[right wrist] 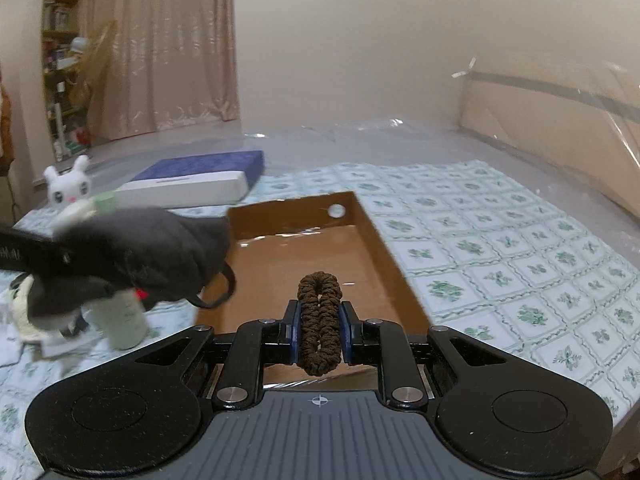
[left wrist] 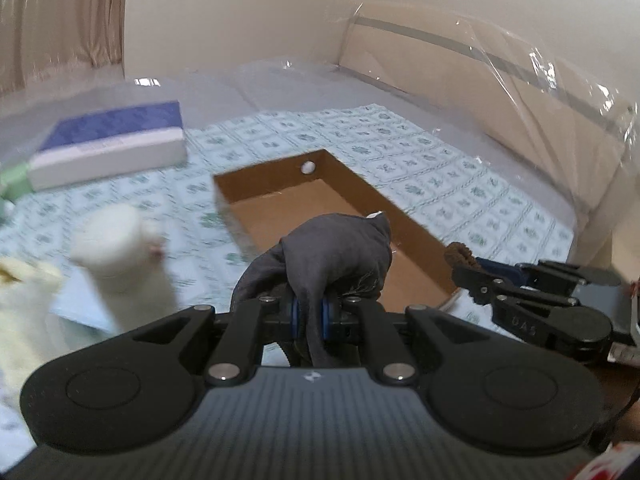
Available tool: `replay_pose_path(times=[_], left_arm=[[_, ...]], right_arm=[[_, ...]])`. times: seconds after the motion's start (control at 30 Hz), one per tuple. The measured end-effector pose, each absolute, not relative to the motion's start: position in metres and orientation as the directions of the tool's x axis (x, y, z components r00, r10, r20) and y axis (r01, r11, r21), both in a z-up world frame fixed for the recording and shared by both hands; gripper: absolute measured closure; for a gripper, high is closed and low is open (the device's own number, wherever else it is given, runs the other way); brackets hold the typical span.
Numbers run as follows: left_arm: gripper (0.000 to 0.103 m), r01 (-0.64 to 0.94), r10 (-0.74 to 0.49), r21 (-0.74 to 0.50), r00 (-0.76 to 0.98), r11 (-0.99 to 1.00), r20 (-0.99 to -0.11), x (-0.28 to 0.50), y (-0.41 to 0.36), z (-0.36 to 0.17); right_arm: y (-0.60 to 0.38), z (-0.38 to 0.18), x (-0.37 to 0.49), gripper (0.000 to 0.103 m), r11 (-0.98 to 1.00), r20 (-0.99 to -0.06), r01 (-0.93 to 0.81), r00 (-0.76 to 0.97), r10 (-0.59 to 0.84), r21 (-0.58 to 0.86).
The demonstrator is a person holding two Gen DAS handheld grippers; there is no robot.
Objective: Organize soft objects
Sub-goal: 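Carry the grey mask with the left tool while the right tool carries the scrunchie toward the cardboard box, then open the left tool to drop the mask into the box while the right tool drops the scrunchie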
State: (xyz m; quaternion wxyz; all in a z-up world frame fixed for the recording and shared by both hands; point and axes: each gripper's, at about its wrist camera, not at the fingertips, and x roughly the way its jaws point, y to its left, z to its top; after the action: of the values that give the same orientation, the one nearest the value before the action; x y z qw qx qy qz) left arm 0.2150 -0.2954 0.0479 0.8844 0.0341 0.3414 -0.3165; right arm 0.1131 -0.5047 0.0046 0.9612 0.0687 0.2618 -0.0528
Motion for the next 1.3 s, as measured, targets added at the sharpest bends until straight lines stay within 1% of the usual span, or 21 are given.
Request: replay_pose_path(times=[0.23,0.3,0.33,0.37,0.43,0.7,0.93,0.97,1.0,1.03,1.07,1.13,1.3], left_arm=[[0.094,0.553,-0.543,-0.217,0.537,0.805,-0.645,0.245,-0.344,0.012],[0.091,0.545,-0.548,-0.232,0.536,0.806,-0.642,0.253,-0.354,0.006],[0.086,0.542,-0.556,-0.244,0.54,0.804,-0.632,0.256,-0.359,0.003],[0.078,0.543,-0.569,-0.26,0.539,0.798,-0.621,0.259,-0.363,0.001],[0.068,0.549,-0.596,-0.289,0.537,0.784,-0.597,0.264,-0.368,-0.002],[0.066,0.56,-0.577,-0.244,0.555,0.792,-0.599,0.249,-0.359,-0.003],[0.066,0.529,-0.557,-0.247,0.574,0.812,-0.601,0.223,-0.335,-0.008],[0.066,0.526,-0.554,-0.245,0.577,0.814,-0.601,0.22,-0.332,-0.008],[0.065,0.523,-0.549,-0.242,0.58,0.817,-0.602,0.218,-0.33,-0.009],[0.063,0.519,-0.546,-0.241,0.583,0.82,-0.601,0.216,-0.328,-0.009],[0.059,0.516,-0.544,-0.241,0.587,0.822,-0.599,0.213,-0.325,-0.009],[0.052,0.508,-0.537,-0.236,0.6,0.828,-0.594,0.207,-0.317,-0.009],[0.049,0.484,-0.516,-0.23,0.62,0.844,-0.591,0.193,-0.293,-0.01]], right_arm=[[-0.543,-0.01,0.135,0.083,0.975,-0.537,0.178,0.84,-0.081,0.13],[-0.549,-0.013,0.138,0.083,0.975,-0.542,0.185,0.836,-0.088,0.127],[-0.552,-0.014,0.14,0.083,0.974,-0.543,0.188,0.835,-0.09,0.127],[-0.555,-0.016,0.142,0.083,0.973,-0.546,0.191,0.833,-0.091,0.13],[-0.561,-0.02,0.145,0.083,0.97,-0.55,0.2,0.83,-0.092,0.139],[-0.567,-0.032,0.149,0.083,0.967,-0.568,0.186,0.821,-0.054,0.177],[-0.561,-0.042,0.161,0.082,0.97,-0.572,0.131,0.82,0.009,0.203],[-0.561,-0.042,0.163,0.07,0.971,-0.57,0.118,0.821,0.022,0.207],[-0.56,-0.042,0.164,0.06,0.972,-0.568,0.114,0.823,0.024,0.206],[-0.56,-0.042,0.164,0.041,0.972,-0.562,0.119,0.827,0.016,0.204],[-0.56,-0.041,0.162,0.035,0.971,-0.552,0.12,0.833,0.014,0.206],[-0.56,-0.039,0.158,0.035,0.972,-0.548,0.124,0.837,0.006,0.201],[-0.548,-0.036,0.137,0.035,0.974,-0.561,0.13,0.828,-0.004,0.184]])
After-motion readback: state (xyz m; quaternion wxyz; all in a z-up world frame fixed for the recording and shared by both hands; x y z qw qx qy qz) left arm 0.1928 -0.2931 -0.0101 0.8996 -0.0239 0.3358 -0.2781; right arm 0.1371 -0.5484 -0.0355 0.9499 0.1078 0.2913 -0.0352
